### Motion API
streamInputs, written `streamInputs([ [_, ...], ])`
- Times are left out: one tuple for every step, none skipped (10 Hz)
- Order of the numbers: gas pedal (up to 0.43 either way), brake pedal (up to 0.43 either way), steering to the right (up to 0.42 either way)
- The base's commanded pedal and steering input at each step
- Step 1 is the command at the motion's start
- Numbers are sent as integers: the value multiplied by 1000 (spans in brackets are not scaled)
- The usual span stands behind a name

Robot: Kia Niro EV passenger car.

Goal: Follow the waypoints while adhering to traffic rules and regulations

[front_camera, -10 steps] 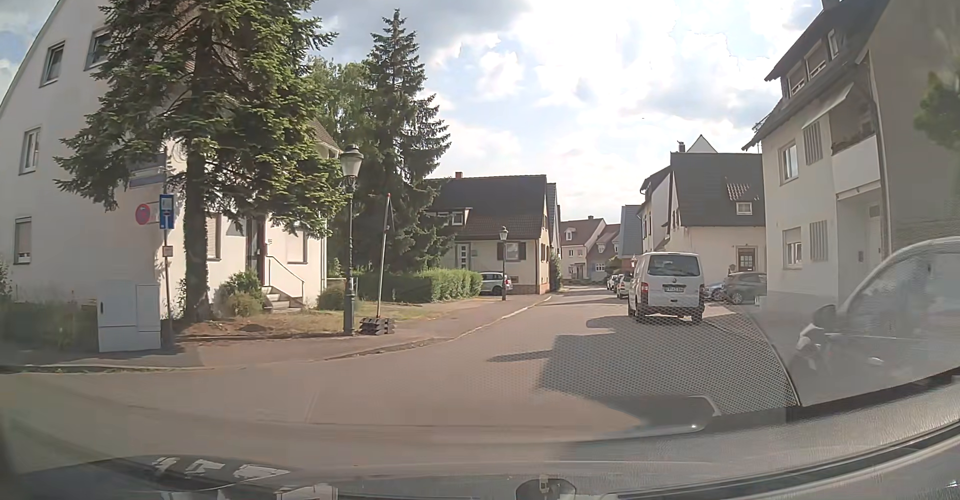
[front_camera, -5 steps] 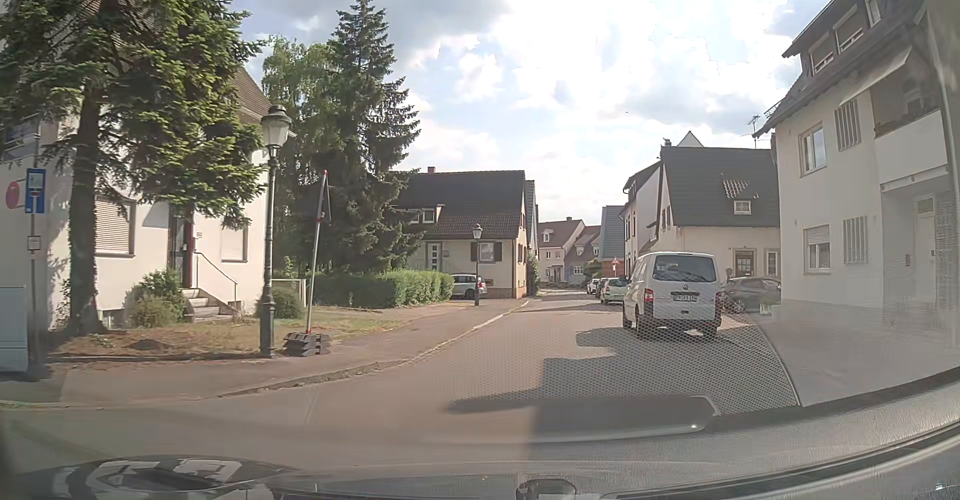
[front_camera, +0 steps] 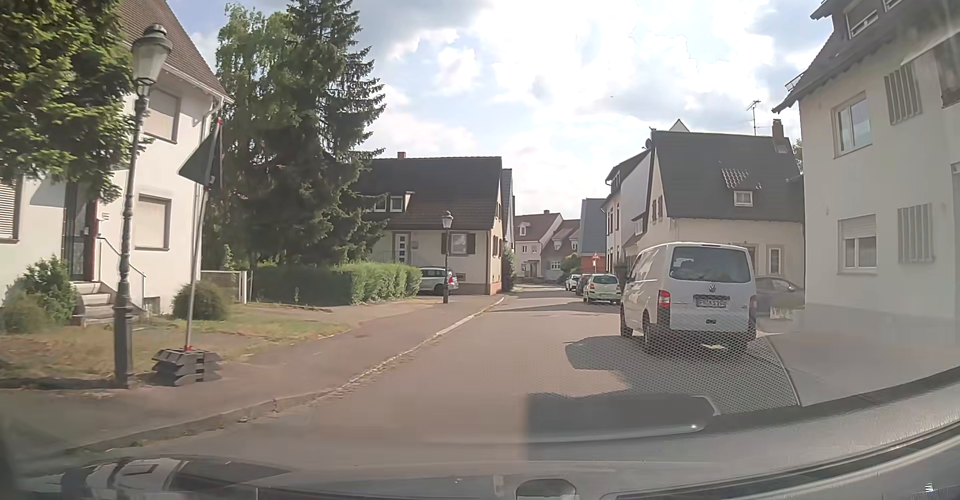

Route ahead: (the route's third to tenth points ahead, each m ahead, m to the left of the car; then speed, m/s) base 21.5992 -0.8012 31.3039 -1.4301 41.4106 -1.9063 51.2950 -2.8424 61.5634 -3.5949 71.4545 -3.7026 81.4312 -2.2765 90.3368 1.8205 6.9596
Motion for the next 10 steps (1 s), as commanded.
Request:
streamInputs([
  [110,0,46],
  [98,0,45],
  [87,0,41],
  [87,0,36],
  [87,0,30],
  [87,0,29],
  [79,0,29],
  [79,0,27],
  [79,0,26],
  [79,0,25],
])
